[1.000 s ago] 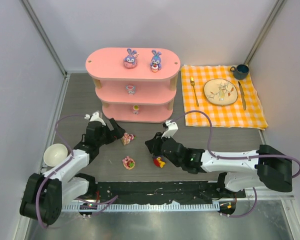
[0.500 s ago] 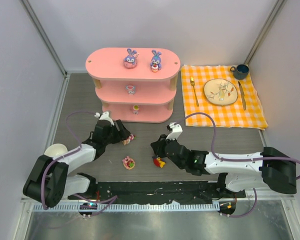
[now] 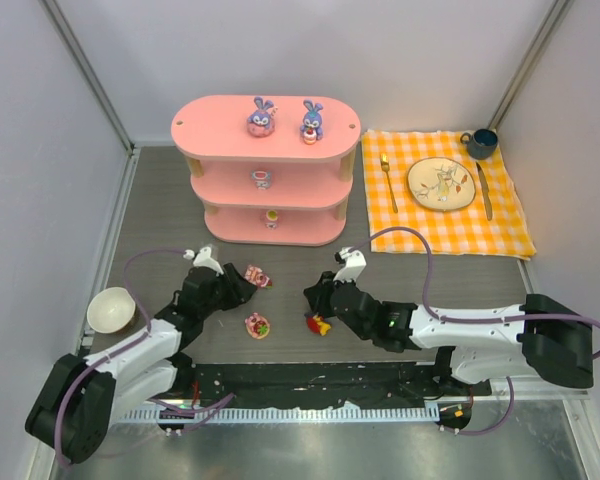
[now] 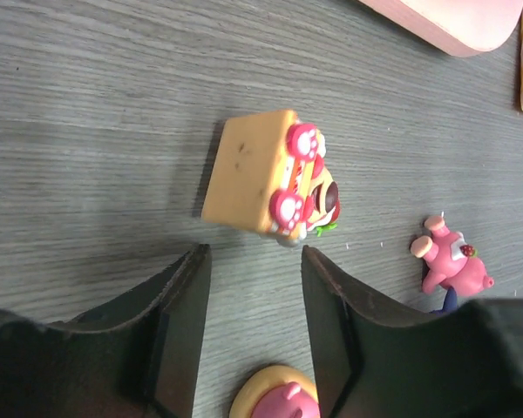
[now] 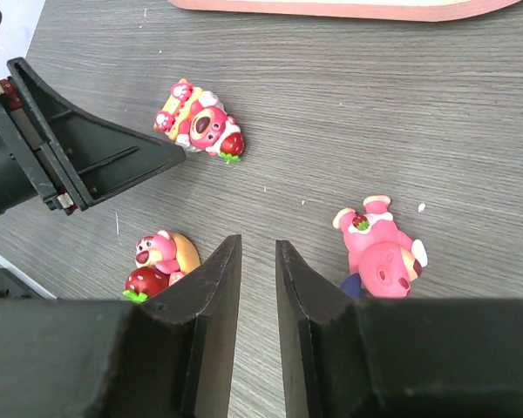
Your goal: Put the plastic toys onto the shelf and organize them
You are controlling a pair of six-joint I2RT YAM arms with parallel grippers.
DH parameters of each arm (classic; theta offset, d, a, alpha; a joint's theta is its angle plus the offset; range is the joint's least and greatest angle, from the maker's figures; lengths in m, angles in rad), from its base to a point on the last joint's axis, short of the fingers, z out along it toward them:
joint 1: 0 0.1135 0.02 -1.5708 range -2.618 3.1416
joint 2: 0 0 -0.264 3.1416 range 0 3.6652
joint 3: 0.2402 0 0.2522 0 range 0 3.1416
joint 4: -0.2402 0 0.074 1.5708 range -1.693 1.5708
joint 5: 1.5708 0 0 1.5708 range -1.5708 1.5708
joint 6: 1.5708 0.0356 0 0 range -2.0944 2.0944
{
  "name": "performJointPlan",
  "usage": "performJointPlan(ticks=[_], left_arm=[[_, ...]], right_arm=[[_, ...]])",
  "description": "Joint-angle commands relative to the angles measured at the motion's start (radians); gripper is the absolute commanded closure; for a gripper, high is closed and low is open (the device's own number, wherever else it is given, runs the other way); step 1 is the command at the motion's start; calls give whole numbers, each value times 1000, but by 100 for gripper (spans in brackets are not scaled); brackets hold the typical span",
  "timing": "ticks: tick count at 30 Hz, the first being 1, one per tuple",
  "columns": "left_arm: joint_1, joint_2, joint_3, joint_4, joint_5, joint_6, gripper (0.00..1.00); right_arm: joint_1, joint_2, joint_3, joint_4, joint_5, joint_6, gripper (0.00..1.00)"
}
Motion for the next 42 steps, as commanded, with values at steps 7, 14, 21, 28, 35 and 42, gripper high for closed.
performJointPlan(ticks=[7,14,21,28,35,42], left_arm=[[-27,-204,-5,-125,5,-64,61],[-29,-263,58,-153,-96,-20,25],[-29,-8,219,-73,-139,78,20],[-29,251,362,-42,-236,173,24],[-29,400,409,-24,-273,208,35],[-29,533,433,13,-212,190,43]], right_arm=[[-1,-21,-18,29,30,25,71],[-1,6,-17,58,24,20,71],[-1,120,46,171,-150,-63,71],[-1,200,108,211,-247,-95,76],[-1,172,83,202,-235,-93,76],[-1,128,60,173,-210,-90,76]])
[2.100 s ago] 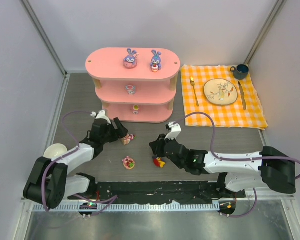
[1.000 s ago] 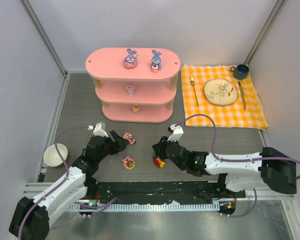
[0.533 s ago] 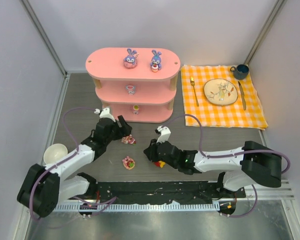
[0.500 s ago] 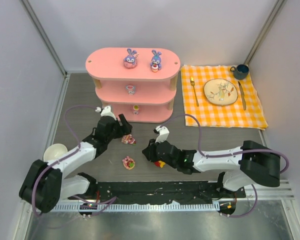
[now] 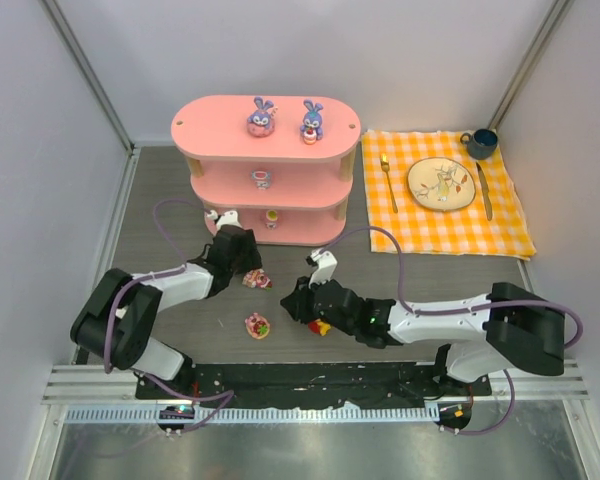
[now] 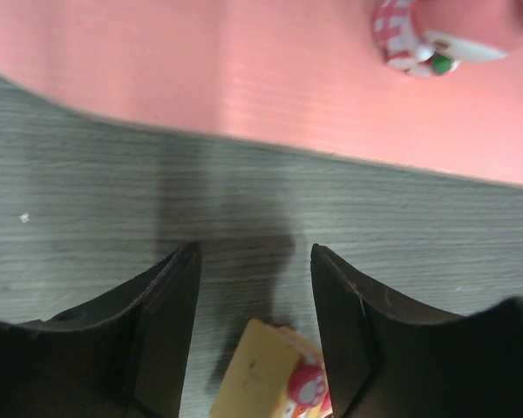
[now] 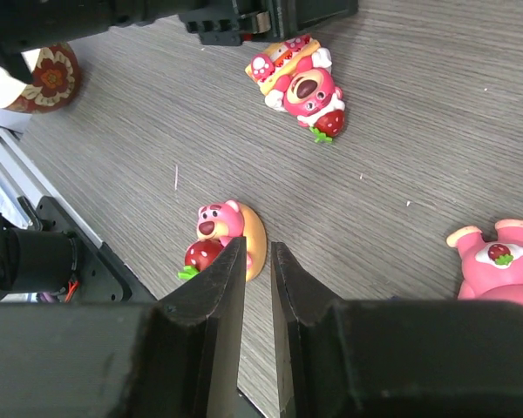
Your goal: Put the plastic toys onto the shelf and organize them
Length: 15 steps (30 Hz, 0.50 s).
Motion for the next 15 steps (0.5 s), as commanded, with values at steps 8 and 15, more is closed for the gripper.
performJointPlan(ticks=[8,15], left_arm=[[-22,-35,-50,4,41,-62,69],[-46,-184,-186,-49,53,-154,73]], right_arm=[[-1,-81,-37,3,41,1,76],[-4,11,-34,58,-11,50,76]])
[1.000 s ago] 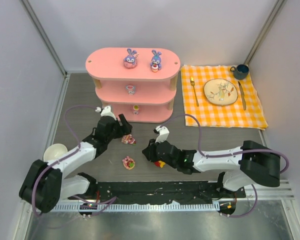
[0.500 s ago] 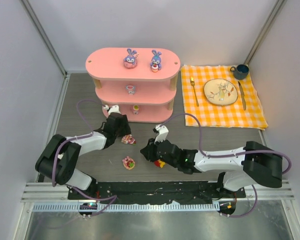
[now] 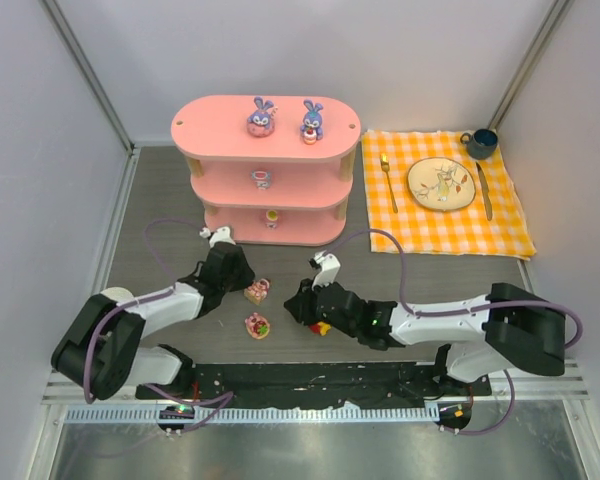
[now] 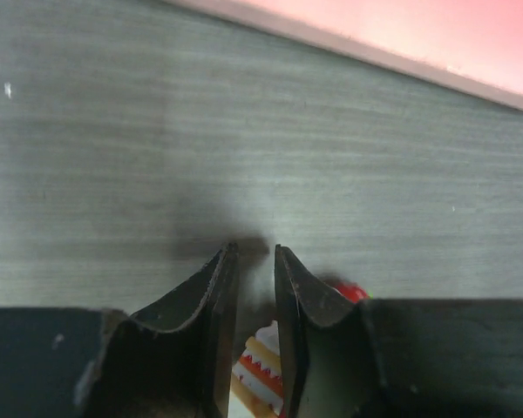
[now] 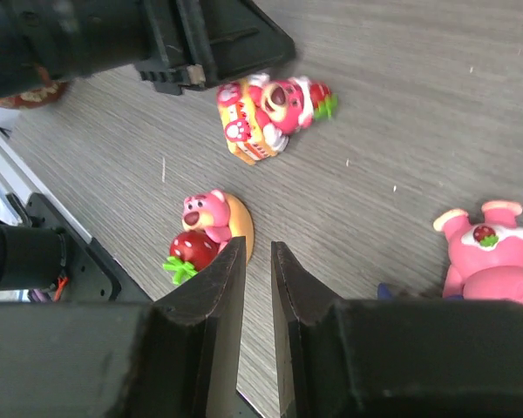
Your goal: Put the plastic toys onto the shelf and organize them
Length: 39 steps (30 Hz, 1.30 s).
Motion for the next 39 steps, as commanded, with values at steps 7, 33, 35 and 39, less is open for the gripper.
performJointPlan(ticks=[7,33,35,39], left_arm=[[-48,-176,-108,-93,-9,-118,65],[-48,-219,2,-99,171,-35,18],[-48,-208,51,-135,200,-1,17],[-48,-188,165,-288,188,69,17]], right_arm=[[-24,204,62,142,-111,101,75],[-139,117,15,230,-157,168,61],[-145,94,-9,213,-145,164,61],[-153,-10,-60,170,-120,160,61]])
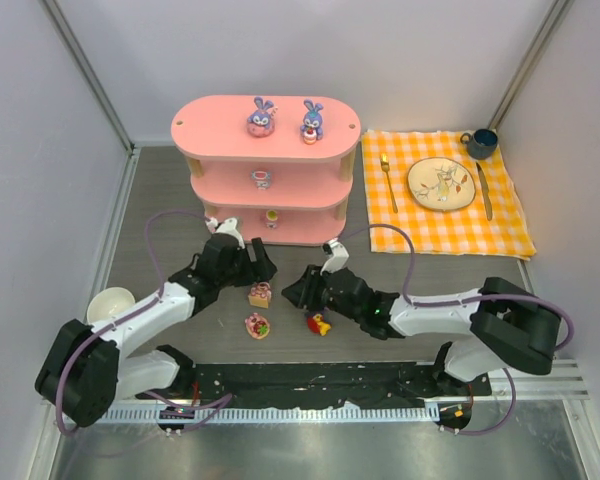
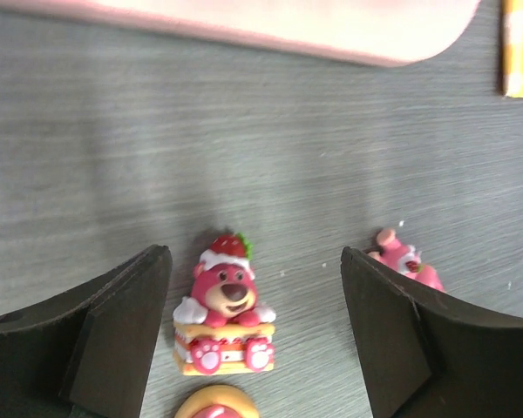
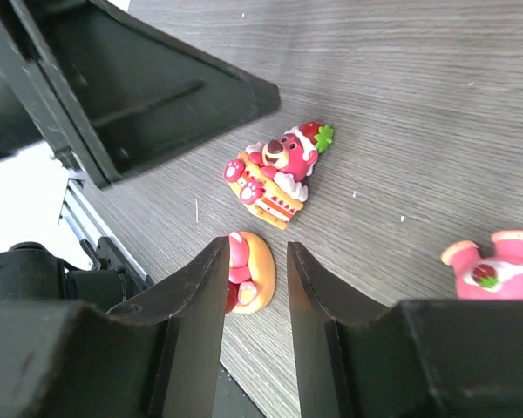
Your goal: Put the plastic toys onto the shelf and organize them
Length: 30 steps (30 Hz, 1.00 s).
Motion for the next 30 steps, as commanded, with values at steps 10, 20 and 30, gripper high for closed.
performJointPlan(ticks=[10,20,30], left_arm=[[-4,241,473,-549,54,264,23],[-56,426,617,-733,39,305,23],[-105,405,595,-756,-42,248,23]], right_arm=[[-16,-531,-131,-336,199,-28,60],[-22,-757,-183,-500,256,-32,58],[-22,-821,-231,-515,260,-4,58]])
